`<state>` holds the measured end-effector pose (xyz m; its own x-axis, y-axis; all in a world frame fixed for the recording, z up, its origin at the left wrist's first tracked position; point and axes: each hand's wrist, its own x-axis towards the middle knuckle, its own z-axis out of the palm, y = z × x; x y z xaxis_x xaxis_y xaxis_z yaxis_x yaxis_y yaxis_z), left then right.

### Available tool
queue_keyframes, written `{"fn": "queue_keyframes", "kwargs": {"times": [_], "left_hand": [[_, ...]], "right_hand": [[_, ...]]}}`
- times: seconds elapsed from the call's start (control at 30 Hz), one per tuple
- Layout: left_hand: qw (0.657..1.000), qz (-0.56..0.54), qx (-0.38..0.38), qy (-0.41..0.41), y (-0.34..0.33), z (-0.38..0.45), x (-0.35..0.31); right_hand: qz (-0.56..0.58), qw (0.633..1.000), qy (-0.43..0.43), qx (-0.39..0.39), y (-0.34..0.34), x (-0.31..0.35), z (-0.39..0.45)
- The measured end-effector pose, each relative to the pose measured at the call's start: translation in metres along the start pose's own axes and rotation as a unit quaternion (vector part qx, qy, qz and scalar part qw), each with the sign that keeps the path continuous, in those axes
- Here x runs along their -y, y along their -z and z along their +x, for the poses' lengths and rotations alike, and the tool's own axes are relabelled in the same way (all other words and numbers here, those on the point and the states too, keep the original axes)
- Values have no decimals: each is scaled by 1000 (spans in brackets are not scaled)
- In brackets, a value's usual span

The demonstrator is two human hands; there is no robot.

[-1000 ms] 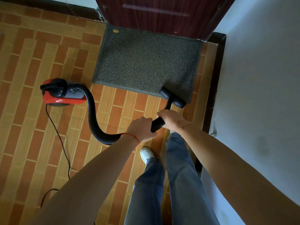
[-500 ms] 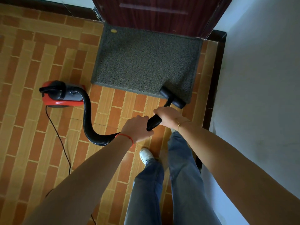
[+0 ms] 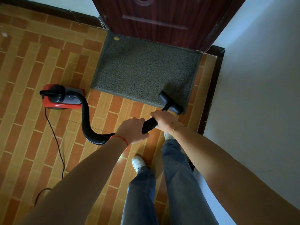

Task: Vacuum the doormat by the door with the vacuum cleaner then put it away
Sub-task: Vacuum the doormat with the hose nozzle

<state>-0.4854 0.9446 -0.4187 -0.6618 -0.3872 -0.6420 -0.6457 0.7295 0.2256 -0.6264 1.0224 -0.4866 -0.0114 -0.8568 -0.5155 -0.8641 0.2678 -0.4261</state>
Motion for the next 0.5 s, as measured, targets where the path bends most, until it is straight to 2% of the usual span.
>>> {"fn": "queue_keyframes", "kwargs": {"times": [0.2, 0.5], "left_hand": [[1000, -10, 2, 1, 6, 20, -12], [999, -34, 10, 23, 1, 60, -37]], "right_hand": [[-1, 1000, -1, -8, 6, -22, 9], [-37, 999, 9, 37, 17, -67, 25]]}}
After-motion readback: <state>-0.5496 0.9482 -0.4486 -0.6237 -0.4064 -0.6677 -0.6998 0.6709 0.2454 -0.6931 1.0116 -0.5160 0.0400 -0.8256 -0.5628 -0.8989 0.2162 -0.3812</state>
